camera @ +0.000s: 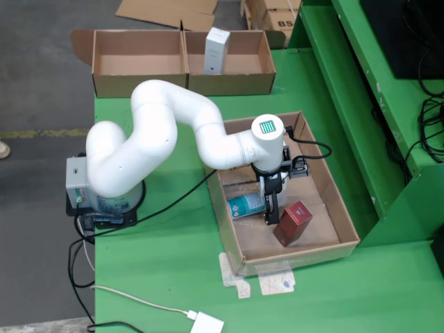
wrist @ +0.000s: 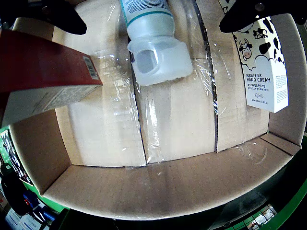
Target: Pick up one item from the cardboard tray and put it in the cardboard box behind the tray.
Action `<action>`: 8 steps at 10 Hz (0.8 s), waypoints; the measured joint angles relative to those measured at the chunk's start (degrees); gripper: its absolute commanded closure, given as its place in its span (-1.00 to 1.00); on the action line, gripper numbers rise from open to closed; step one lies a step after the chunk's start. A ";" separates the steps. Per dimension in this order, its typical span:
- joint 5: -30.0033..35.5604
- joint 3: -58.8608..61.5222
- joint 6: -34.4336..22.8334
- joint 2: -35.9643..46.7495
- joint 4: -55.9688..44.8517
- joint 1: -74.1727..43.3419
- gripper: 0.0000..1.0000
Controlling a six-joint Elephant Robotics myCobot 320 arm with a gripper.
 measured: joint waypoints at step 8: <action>0.18 -2.55 0.53 -2.20 4.75 -0.08 -1.00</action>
